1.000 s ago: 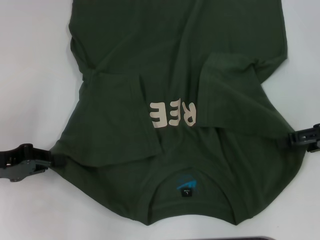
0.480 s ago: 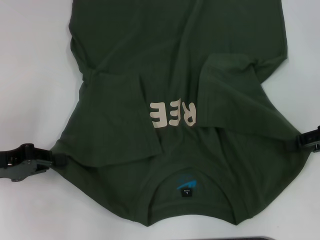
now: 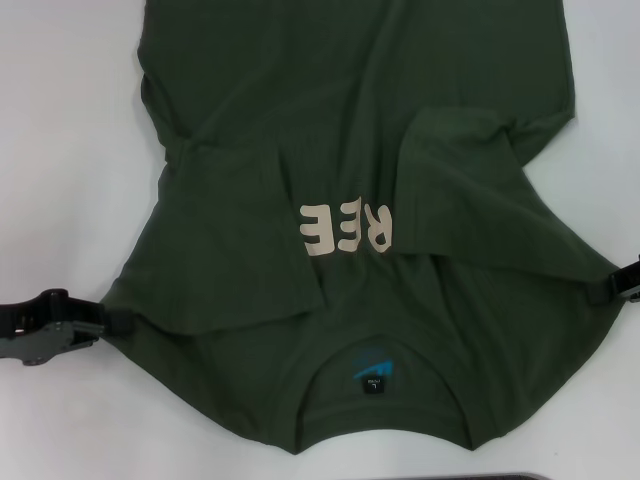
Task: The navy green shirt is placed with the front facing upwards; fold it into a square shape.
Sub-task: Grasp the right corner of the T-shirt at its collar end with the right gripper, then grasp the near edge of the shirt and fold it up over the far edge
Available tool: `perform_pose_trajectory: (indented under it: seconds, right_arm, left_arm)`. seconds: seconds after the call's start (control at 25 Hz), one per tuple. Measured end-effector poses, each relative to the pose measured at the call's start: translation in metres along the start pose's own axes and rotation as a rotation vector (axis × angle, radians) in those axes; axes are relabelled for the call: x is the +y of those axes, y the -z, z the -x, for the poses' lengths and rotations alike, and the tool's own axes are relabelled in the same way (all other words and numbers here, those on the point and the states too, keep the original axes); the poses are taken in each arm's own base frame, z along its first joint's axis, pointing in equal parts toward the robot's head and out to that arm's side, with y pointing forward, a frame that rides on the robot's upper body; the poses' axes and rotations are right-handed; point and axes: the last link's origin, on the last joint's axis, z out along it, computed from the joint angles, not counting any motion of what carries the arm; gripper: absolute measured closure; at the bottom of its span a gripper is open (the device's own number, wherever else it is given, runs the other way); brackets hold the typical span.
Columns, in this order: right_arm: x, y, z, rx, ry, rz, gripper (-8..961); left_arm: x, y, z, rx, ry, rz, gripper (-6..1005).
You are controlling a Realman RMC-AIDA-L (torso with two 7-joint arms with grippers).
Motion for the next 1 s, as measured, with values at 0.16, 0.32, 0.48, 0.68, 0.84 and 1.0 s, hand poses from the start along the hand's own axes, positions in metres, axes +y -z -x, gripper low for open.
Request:
perform_pose_trajectory:
  seconds: [0.16,0.32,0.48,0.68,0.84,1.0]
  right_arm:
    - [0.001,0.003,0.0,0.006,0.011,-0.001,909]
    - [0.002,0.004,0.0,0.023,0.021,-0.007,910]
    - [0.005,0.008,0.0,0.052,0.039,-0.009,910]
    - [0.005,0.016,-0.008,0.11,0.048,-0.044,909]
    - [0.003,0.019,-0.012,0.139,0.042,-0.057,909]
    - [-0.002,0.022,-0.018,0.176,0.028,-0.091,909]
  left_arm:
    - [-0.001,0.0,0.001,-0.015,-0.004,-0.009,965]
    - [0.002,-0.004,0.001,-0.063,-0.036,-0.034,964]
    - [0.004,-0.003,0.001,-0.102,-0.049,-0.042,964]
    - [0.004,0.004,0.008,-0.144,-0.045,-0.034,963]
    - [0.001,0.009,0.014,-0.186,-0.033,-0.052,963]
    - [-0.002,0.013,0.019,-0.222,-0.022,-0.078,962]
